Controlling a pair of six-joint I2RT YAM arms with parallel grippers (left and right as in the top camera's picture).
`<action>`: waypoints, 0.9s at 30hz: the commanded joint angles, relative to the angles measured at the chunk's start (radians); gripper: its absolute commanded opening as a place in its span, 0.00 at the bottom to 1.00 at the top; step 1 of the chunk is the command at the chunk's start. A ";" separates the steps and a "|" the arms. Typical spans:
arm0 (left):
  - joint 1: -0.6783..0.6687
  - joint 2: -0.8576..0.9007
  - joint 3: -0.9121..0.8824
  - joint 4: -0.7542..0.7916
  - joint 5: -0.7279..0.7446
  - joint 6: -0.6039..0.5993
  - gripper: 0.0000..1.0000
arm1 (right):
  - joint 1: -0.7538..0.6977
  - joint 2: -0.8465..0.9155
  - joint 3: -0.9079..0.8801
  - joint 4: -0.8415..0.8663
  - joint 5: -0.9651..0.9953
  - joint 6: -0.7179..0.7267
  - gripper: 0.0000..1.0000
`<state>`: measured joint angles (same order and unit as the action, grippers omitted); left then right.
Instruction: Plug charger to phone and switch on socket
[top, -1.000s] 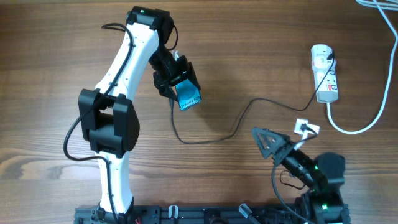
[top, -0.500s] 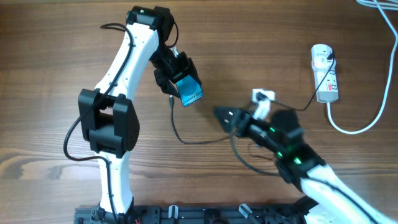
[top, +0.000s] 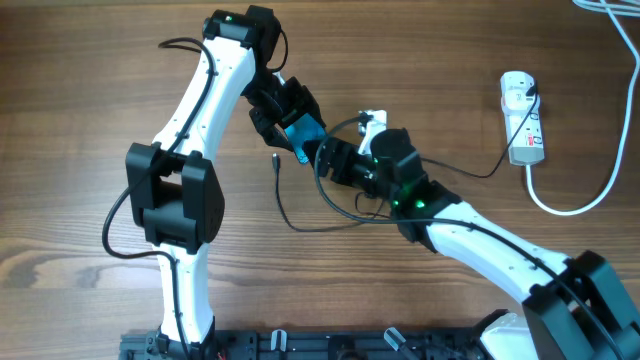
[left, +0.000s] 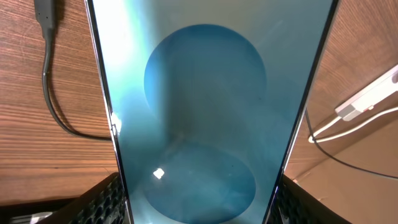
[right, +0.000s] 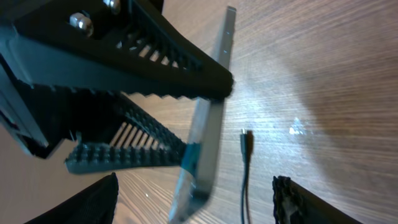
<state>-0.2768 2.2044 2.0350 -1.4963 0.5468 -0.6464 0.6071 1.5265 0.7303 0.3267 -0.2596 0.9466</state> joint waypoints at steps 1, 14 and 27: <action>0.000 -0.026 -0.002 0.006 0.008 -0.041 0.04 | 0.012 0.036 0.038 0.007 0.064 0.057 0.75; -0.003 -0.026 -0.002 0.062 -0.018 -0.092 0.04 | 0.012 0.119 0.065 0.043 0.088 0.155 0.50; -0.003 -0.026 -0.002 0.073 -0.041 -0.095 0.04 | 0.012 0.169 0.142 0.014 0.089 0.153 0.30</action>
<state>-0.2768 2.2044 2.0350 -1.4269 0.5137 -0.7250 0.6147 1.6787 0.8501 0.3405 -0.1886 1.0992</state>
